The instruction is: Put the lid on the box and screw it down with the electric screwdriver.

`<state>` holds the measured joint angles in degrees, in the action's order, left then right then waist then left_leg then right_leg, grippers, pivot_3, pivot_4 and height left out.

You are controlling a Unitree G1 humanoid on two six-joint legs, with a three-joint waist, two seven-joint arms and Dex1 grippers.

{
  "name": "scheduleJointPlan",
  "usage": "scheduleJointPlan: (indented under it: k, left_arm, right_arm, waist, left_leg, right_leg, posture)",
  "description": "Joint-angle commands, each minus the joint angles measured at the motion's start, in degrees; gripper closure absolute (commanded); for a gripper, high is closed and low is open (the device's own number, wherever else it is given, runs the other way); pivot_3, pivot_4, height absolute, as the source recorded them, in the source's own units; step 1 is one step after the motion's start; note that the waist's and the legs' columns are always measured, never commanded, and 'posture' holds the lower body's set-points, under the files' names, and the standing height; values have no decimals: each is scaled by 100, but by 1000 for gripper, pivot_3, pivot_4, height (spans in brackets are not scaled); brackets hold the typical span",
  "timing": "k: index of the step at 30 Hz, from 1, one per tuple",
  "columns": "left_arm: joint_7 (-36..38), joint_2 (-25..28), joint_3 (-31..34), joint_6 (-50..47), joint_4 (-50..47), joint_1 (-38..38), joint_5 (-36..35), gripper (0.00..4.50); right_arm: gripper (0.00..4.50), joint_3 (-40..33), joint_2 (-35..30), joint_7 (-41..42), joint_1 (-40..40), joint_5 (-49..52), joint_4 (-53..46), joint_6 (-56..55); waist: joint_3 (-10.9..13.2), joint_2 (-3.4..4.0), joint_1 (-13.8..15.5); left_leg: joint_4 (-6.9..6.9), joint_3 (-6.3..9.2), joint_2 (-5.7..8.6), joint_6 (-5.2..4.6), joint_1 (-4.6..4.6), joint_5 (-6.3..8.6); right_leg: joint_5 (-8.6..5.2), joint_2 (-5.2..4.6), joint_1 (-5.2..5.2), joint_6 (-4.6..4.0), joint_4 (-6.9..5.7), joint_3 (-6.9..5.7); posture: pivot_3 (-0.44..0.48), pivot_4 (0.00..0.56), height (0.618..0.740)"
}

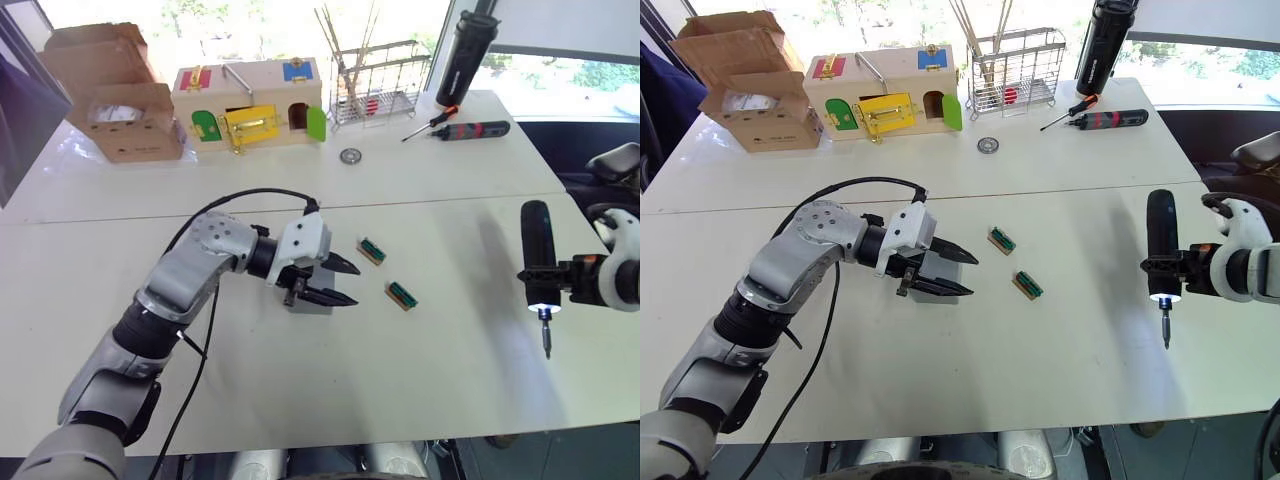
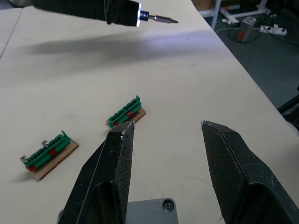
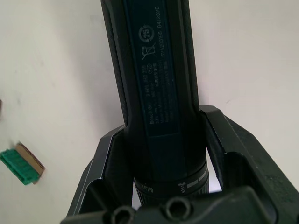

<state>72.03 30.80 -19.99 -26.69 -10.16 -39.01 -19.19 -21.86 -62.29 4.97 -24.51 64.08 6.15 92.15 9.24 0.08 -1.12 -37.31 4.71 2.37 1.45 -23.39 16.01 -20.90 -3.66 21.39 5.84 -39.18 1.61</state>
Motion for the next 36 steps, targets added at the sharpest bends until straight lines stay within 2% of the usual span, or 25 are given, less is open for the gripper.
scheduleJointPlan:
  k: [1,5,9,16,18,22,24,28,32,36]
  left_arm:
    - [-109,-20,92,104,-69,-45,46,2159]
    - [-362,-76,194,31,-46,-37,39,2159]
    - [-440,14,272,-68,-73,41,-5,2159]
    - [-624,182,540,-359,-36,128,-148,2159]
    - [-637,226,620,-401,51,111,-168,2172]
    - [-606,345,735,-402,268,33,-123,2172]
    - [-587,414,813,-378,419,-17,-108,2172]
    - [-619,657,1166,-314,980,-153,-97,2172]
    - [-566,1010,1315,-137,1576,-38,94,2172]
    - [-492,1188,1232,-32,1740,245,246,2172]
  right_arm:
    - [2651,136,-115,126,-343,-1,326,35]
    - [2651,539,-54,217,-737,-113,866,35]
    - [2651,767,114,397,-1027,-642,1181,35]
    - [2651,985,243,931,-1094,-1331,1152,-31]
    - [1606,977,280,1067,-1070,-1480,1147,-104]
    - [171,1001,310,1277,-982,-1783,1061,-247]
    - [19,1025,290,1399,-927,-1891,916,-308]
    - [19,1305,-39,1783,-947,-2259,130,-965]
    - [19,1446,-394,2793,-999,-2089,-1323,-1684]
    - [19,1514,-471,3548,-223,-1897,-2892,-2272]
  waist:
    - [0,0,29]
    - [2,-3,49]
    - [3,-4,40]
    - [3,-5,37]
    - [3,-5,38]
    - [3,-7,44]
    - [3,-8,52]
    - [4,-6,32]
    - [10,6,-12]
    - [13,-5,9]
  left_leg:
    - [-1,0,1,0,-1,0]
    - [-8,6,3,0,-5,0]
    - [-8,6,3,1,-5,0]
    - [-8,8,3,1,-5,-1]
    - [-10,9,3,1,-5,-1]
    - [-16,10,3,1,-3,0]
    - [-20,12,6,1,-3,0]
    - [-23,13,9,1,-4,0]
    - [-14,10,8,3,-6,-1]
    - [-8,19,-5,4,-4,-2]
  right_leg:
    - [0,-1,0,0,1,0]
    - [2,-2,-2,4,3,0]
    - [3,-2,-2,5,4,0]
    - [3,-2,-2,5,3,0]
    - [3,-2,-3,5,3,-1]
    - [4,-1,-8,8,3,-3]
    - [6,-2,-12,11,3,-4]
    - [7,-4,-9,13,2,-5]
    - [7,-1,4,13,-1,-7]
    - [7,1,2,13,3,-11]
  posture:
    - [0,150,740]
    - [0,150,740]
    - [0,150,740]
    - [0,150,740]
    - [0,150,740]
    - [0,150,740]
    - [0,150,740]
    - [0,150,740]
    - [0,150,740]
    - [0,150,740]
